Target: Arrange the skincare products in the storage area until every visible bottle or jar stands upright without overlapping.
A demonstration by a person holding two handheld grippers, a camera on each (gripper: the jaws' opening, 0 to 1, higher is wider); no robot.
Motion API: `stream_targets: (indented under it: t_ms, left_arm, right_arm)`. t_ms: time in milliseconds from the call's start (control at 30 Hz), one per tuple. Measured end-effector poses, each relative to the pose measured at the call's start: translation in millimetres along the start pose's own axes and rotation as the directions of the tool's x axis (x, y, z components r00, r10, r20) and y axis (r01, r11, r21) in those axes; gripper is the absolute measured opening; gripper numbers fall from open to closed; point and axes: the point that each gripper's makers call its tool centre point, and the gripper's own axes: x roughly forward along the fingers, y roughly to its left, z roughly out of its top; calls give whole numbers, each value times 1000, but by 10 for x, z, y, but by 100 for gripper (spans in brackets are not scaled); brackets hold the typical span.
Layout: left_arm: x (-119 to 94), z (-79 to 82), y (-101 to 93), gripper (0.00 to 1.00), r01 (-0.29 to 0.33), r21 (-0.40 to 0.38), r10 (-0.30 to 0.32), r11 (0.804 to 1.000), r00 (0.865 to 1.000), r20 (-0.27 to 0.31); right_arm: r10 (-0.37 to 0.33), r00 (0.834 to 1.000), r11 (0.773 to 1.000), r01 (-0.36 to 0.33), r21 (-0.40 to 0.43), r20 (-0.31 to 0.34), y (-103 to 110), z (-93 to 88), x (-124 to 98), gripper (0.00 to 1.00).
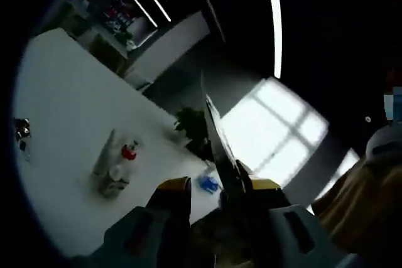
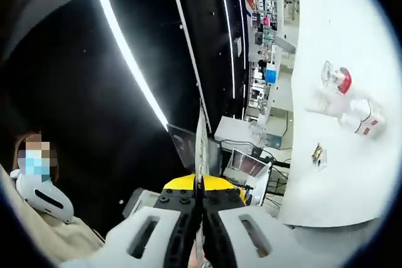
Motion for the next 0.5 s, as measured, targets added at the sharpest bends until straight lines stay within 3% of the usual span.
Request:
stream_targets:
  t_ms: [133,267,333,367,433,500]
  left_arm:
    - [-60,-18,-16,7,8,-49,-7,999,1000,20]
    - [-147,109,-4,1,11,-116,0,993,995,95]
    - [-215,176,47,0,38,-222,-6,974,990,141]
    - [-247,192,77,0,41,-237,-6,971,989,149]
    - [-328,200,199,0,3,-220,29,975,990,139]
    - [-397,176,372,2,-82,-184,103,979,989,108]
  right_arm:
    - [-91,996,996,91,-19,4,-209,-51,-4,1]
    - [-149,988,987,148,-71,-23,-345,-217,97,1]
    - [-163,987,982,162,-94,-4,-334,-231,158,1]
    - [-177,984,980,176,-95,-1,-339,-236,189,1]
    - [-206,979,971,205,-121,0,-368,-247,221,1]
    - [-222,975,969,219,-117,-8,-422,-261,241,1]
